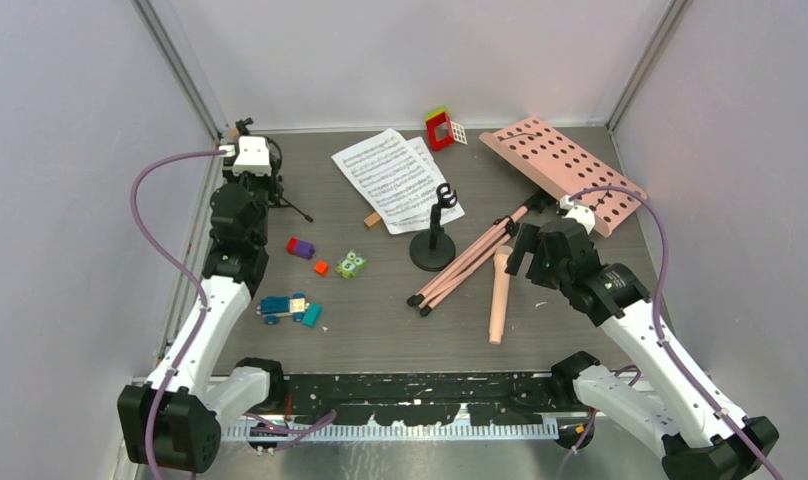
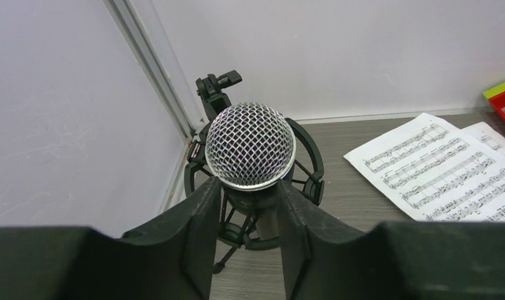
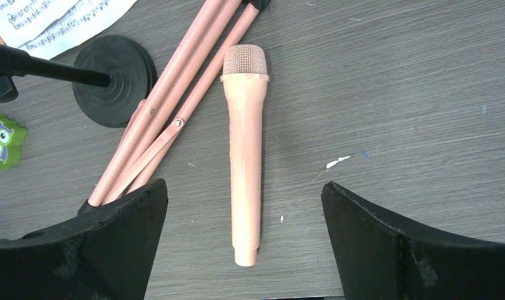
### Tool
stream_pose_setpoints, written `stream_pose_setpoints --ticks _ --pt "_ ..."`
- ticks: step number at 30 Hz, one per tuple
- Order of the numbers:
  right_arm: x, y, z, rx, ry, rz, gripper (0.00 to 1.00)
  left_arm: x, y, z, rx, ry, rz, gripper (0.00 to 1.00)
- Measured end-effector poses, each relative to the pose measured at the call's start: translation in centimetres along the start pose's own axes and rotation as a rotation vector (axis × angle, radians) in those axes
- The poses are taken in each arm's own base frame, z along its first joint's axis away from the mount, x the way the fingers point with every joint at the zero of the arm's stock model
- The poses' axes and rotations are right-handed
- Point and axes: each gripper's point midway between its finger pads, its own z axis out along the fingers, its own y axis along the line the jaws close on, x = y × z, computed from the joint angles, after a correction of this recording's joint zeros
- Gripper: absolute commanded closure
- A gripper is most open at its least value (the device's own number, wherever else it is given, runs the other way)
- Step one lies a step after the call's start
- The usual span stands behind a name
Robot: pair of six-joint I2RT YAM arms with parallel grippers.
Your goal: Pack up the instrument practice props
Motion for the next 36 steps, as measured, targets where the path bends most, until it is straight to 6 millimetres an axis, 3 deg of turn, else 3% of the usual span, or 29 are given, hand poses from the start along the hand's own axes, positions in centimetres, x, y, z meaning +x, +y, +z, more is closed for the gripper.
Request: stream_pose_setpoints --ticks 6,12,13,16,17,20,22,28,31,36 --pt "0.0 -0.1 -0.2 0.0 -0.001 0.0 0.03 -0.6 -0.2 0.2 0.018 -0.023 -0.012 0.74" --pt "0.1 -0.1 -0.2 0.001 0.0 0.0 0.03 -3.6 -0.2 0.4 0.038 -0.088 -0.026 0.76" --pt "0.1 -0.1 -0.2 0.001 0.0 0.0 0.03 -4.1 -0.1 0.5 0.037 -0.102 -0.029 0.72" --pt "0.1 -0.1 -0.2 0.001 0.0 -0.001 0.03 -5.1 0.0 0.4 0.038 -0.127 -0.034 0.3" --pt "0.1 -0.1 -0.2 0.001 0.0 0.0 0.03 -5.2 0.0 0.3 0.039 -0.13 -0.037 0.2" --pt "0.1 -0.1 -0.2 0.0 0.001 0.0 0.03 -5.3 0.1 0.3 0.035 -0.133 -0.043 0.05" --pt "0.1 -0.1 -0.2 0.0 0.001 0.0 0.03 -5.3 0.1 0.3 0.033 -0.133 -0.047 0.02" --pt "0.1 -0.1 -0.2 -0.002 0.002 0.0 0.03 -4.6 -0.2 0.9 0.04 -0.117 -0.045 0.01" --pt "0.2 0.0 -0.2 -0.005 0.005 -0.001 0.03 -3.4 -0.7 1.8 0.043 -0.091 -0.039 0.07" --pt "0.2 0.0 -0.2 -0.006 0.005 -0.001 0.03 -2.0 -0.6 3.1 0.031 -0.066 -0.032 0.25"
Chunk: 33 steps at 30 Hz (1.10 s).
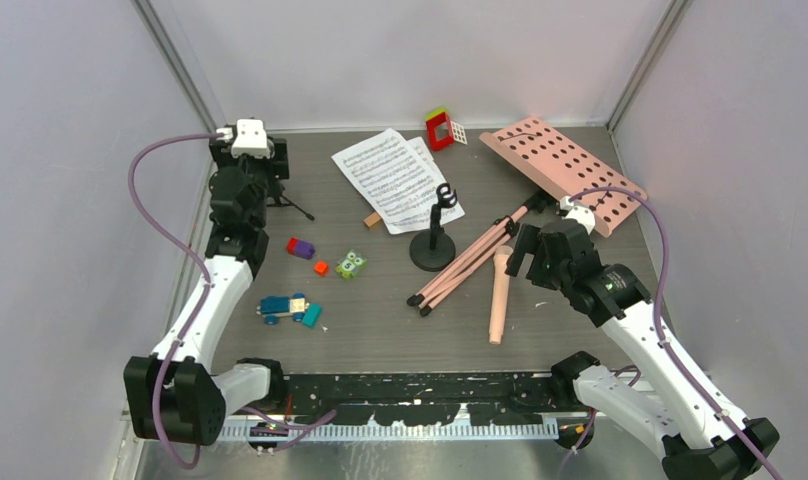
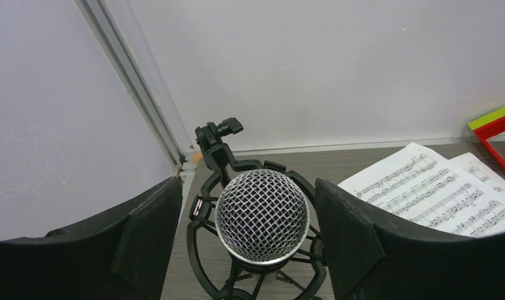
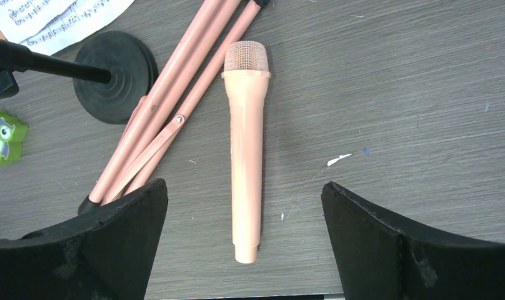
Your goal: Pack up the instrument practice props
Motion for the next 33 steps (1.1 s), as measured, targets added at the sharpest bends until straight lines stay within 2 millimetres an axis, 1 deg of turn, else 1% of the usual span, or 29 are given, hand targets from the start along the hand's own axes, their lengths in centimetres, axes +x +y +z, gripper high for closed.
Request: stream_pose_setpoints --ticks 3,6,8,15,20,23,27,30,33 --pt "0.0 0.0 0.0 -0.002 0.001 0.0 0.03 0.1 0.5 0.4 -0.011 -0.01 0.0 0.33" --pt "0.0 0.1 0.0 -0.003 0.002 0.0 0.03 -0.2 0.7 0.5 -0.013 -0.022 -0.001 0.43" --pt "0.0 0.1 0.0 -0.004 0.002 0.0 0.03 -0.3 0.7 0.6 -0.01 -0.027 -0.002 0.47" --pt "0.1 0.1 0.0 -0.006 0.004 -0.006 0.03 -0.6 0.5 0.6 0.015 -0.042 -0.001 0.53" --pt "0.1 0.1 0.0 -0.005 0.006 -0.01 0.03 -1.7 -0.6 0.3 0.093 -0.071 0.005 0.56" --pt "0.1 0.1 0.0 -0.006 0.007 -0.011 0.03 -3.7 -1.3 0.2 0.15 -0.105 0.015 0.57" --pt "0.1 0.1 0.0 -0.008 0.008 -0.011 0.03 -8.1 -1.5 -0.4 0.207 -0.188 0.049 0.58" --pt "0.2 0.2 0.0 -0.012 0.011 -0.012 0.03 -11.3 -1.4 -1.3 0.233 -0.252 0.083 0.58" --pt "0.2 0.3 0.0 -0.016 0.014 -0.011 0.03 -13.7 -1.2 -2.2 0.252 -0.295 0.112 0.59"
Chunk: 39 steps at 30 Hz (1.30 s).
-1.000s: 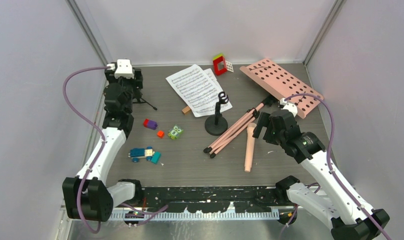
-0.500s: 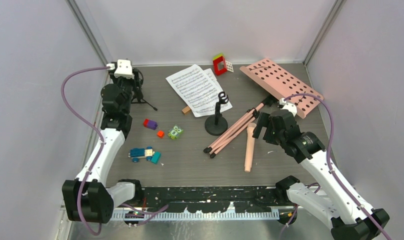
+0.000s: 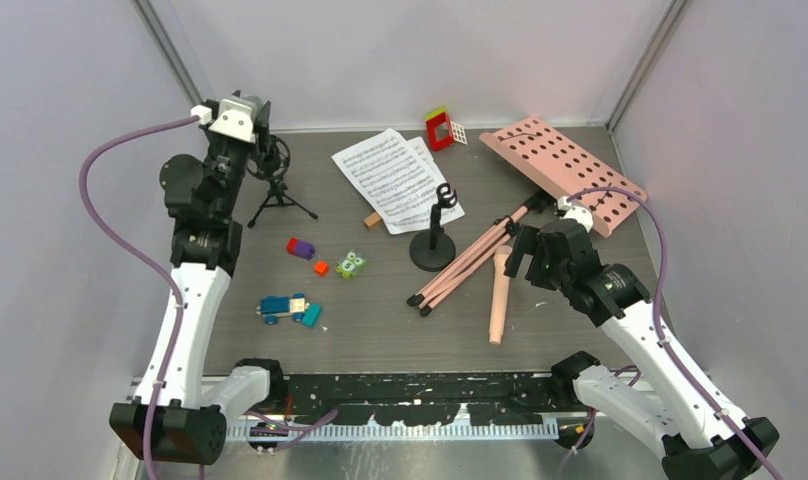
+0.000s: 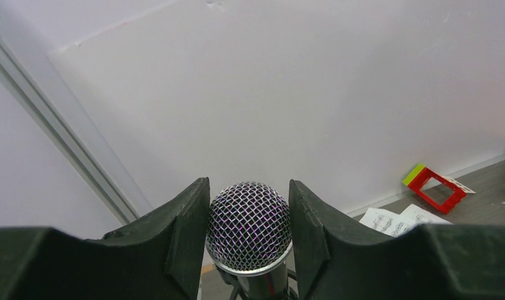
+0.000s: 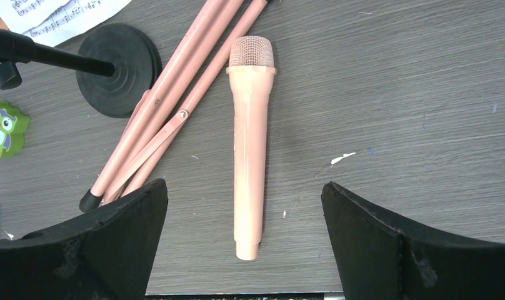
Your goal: Pack up the instrument practice props
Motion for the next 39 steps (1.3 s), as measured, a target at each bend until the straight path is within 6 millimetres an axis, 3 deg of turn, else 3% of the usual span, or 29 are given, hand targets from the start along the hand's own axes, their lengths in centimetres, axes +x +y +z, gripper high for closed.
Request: stream_pose_setpoints --ticks 21,27,30,35,39 --pt "0.1 0.2 0.0 -0.013 0.001 0.002 0.03 -11.1 -1.3 -2.1 0.205 -0.165 0.049 0.65" --pt "-1.4 0.6 -1.8 -0.076 -0.091 0.032 0.03 -13.0 -3.2 -3.0 0.321 -0.208 -0.04 0.71" --pt "-3.2 2.0 -3.8 -0.194 -0.189 0.061 0.03 -13.6 -5.1 -3.4 0.424 -0.228 -0.147 0.72" --pt "-6.0 6.6 -8.3 -0.538 -0.378 0.057 0.03 -14.0 -8.2 -4.1 0.592 -0.247 -0.349 0.73" --pt "-7.0 9.9 -10.0 -0.755 -0.48 0.021 0.03 -13.6 -11.8 -5.1 0.721 -0.229 -0.469 0.72"
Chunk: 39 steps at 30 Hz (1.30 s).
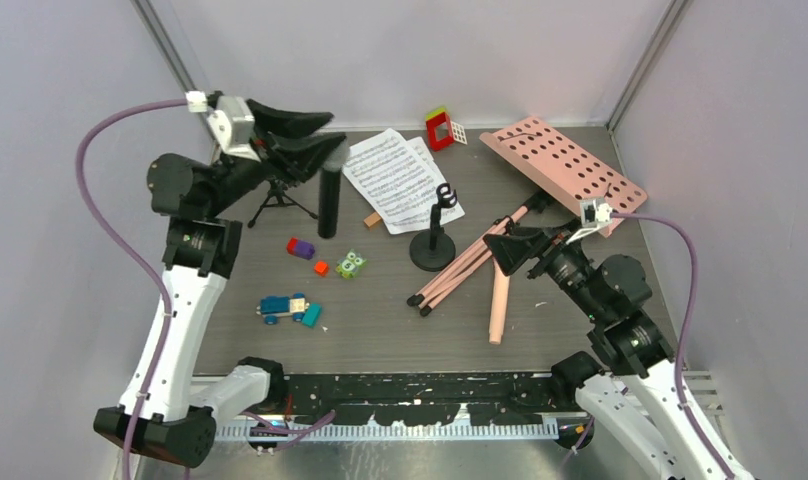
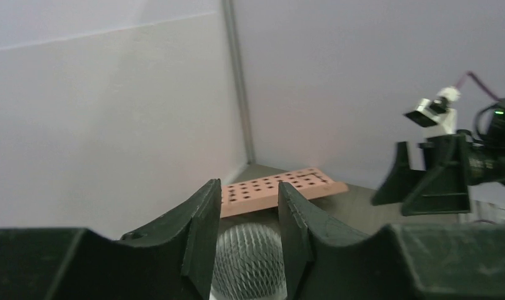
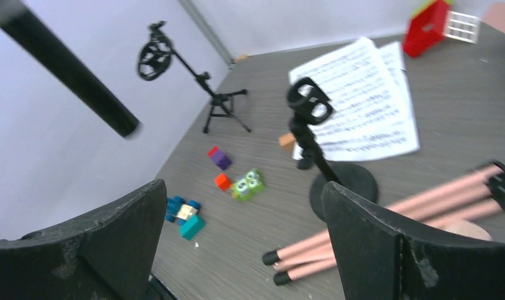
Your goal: Pack up the instrument practice props
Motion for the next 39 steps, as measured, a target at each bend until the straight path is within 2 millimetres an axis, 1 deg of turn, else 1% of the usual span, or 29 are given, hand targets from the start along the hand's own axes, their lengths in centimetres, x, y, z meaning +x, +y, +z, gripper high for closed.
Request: stream_pose_setpoints --ticks 2,5,7,9,11,13,15,17,19,22,25,28,32,35,36,39 --pt "0.0 1.0 1.0 -0.071 -0.009 0.001 0.02 1.1 -2.2 0.8 0.069 0.009 -0.046 0.72" --pt "-0.5 2.6 2.7 -0.156 -0.016 0.015 0.02 2.7 -5.1 1.4 0.142 0.032 -0.094 0.72" --pt "-0.5 3.9 3.9 -0.216 -0.018 0.028 0.03 3.4 -6.4 1.4 0.171 0.044 -0.114 0.72" --pt "0.4 5.6 4.7 -0.276 0.003 0.029 0.02 4.0 -6.7 1.4 0.175 0.053 -0.118 0.71" --pt "2.4 7.9 5.1 -0.343 0.058 0.014 0.02 4.6 -6.6 1.2 0.157 0.07 -0.123 0.69" --pt "4.3 9.3 5.0 -0.373 0.102 -0.014 0.02 5.6 -6.2 0.8 0.119 0.099 -0.122 0.66" --pt "5.0 10.0 4.6 -0.386 0.113 -0.04 0.02 6.6 -5.8 0.1 0.072 0.134 -0.12 0.62" --pt "4.4 9.6 4.4 -0.358 0.083 -0.057 0.02 7.8 -5.4 -0.9 0.024 0.173 -0.11 0.59" --pt "3.2 9.0 3.9 -0.323 0.039 -0.065 0.02 9.0 -5.4 -2.1 -0.012 0.215 -0.104 0.53" --pt "1.6 8.2 2.6 -0.282 -0.015 -0.062 0.02 11.3 -5.5 -4.1 -0.058 0.285 -0.112 0.48" --pt "1.0 6.9 1.2 -0.224 -0.033 -0.058 0.02 14.0 -5.7 -5.8 -0.093 0.364 -0.14 0.44" --pt "1.2 5.5 0.6 -0.158 -0.019 -0.054 0.02 17.8 -6.1 -7.4 -0.123 0.475 -0.214 0.42" --pt "2.7 3.5 0.0 -0.071 0.039 -0.053 0.02 23.2 -7.0 -9.2 -0.146 0.645 -0.36 0.41" --pt "3.3 2.6 -0.6 -0.035 0.06 -0.042 0.02 27.5 -7.3 -11.0 -0.204 0.781 -0.468 0.4" --pt "3.4 2.3 -0.8 -0.025 0.065 -0.039 0.02 29.0 -7.5 -11.9 -0.233 0.83 -0.5 0.4" --pt "3.7 1.8 -1.2 -0.002 0.078 -0.029 0.02 32.0 -8.0 -13.8 -0.3 0.94 -0.574 0.36"
